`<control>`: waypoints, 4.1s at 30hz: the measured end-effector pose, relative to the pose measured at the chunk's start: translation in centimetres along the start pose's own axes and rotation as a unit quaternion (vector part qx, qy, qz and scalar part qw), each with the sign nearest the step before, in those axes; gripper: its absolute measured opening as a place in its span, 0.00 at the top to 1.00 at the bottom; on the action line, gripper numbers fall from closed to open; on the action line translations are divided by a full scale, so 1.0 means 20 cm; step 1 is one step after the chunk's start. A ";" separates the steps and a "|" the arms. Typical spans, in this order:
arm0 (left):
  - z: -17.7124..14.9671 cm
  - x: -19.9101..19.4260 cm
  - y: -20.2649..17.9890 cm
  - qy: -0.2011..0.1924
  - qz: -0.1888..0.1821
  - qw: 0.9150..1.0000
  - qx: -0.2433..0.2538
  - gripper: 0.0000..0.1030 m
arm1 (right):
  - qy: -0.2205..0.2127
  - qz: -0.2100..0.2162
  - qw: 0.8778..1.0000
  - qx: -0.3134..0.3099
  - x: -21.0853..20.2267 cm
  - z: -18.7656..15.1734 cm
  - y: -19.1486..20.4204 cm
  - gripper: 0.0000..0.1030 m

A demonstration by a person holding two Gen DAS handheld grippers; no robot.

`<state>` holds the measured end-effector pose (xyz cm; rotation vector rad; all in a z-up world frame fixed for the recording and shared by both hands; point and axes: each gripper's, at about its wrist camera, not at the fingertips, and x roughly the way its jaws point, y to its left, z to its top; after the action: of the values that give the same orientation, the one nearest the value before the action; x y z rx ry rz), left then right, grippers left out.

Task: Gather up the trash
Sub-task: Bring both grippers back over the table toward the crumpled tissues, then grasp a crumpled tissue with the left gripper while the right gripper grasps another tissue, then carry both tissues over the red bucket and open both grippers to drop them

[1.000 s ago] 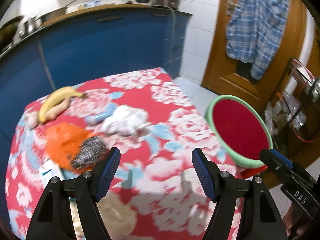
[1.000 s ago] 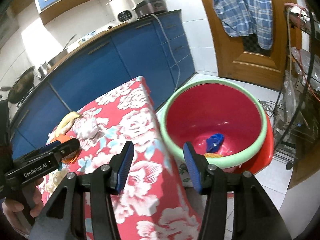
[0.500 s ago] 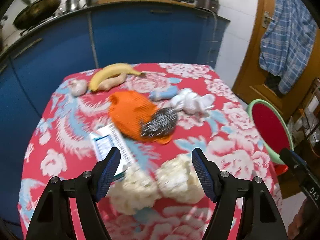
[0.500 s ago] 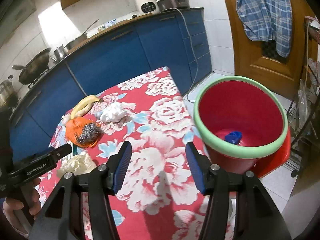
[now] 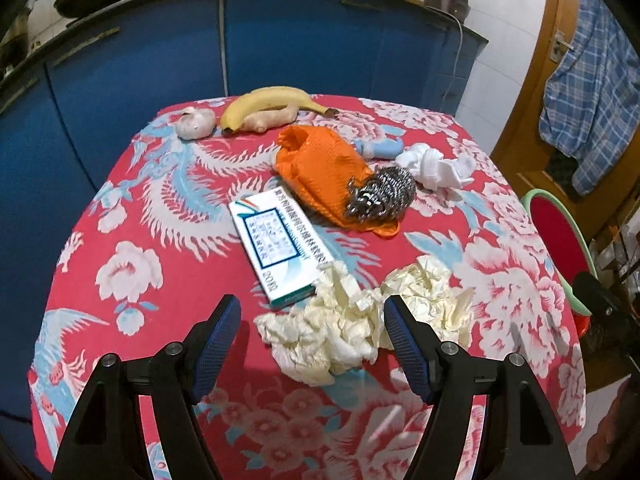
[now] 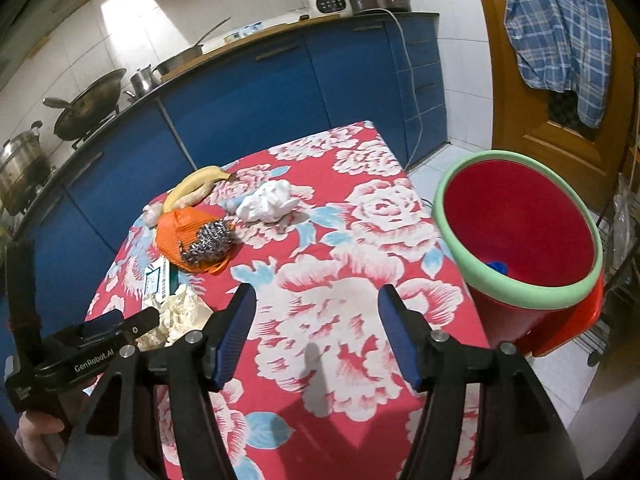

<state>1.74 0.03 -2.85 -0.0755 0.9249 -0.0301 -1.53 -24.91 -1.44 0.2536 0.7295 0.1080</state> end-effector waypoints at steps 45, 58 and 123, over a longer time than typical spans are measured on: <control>-0.04 0.01 0.32 -0.007 -0.039 0.997 -0.064 0.59 | 0.078 0.053 0.987 -0.130 0.38 -0.13 0.54 0.26; -0.03 0.00 0.28 -0.010 -0.043 0.998 -0.054 0.59 | 0.092 0.065 0.985 -0.129 0.40 -0.15 0.53 0.54; 0.33 0.16 -1.13 -0.007 -0.192 0.961 0.200 0.59 | -0.040 -0.150 0.981 0.119 -0.01 0.15 -0.80 0.54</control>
<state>9.07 -22.37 0.41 0.1217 0.8639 -0.5760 0.48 -40.91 -3.32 0.3700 0.6925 -0.2763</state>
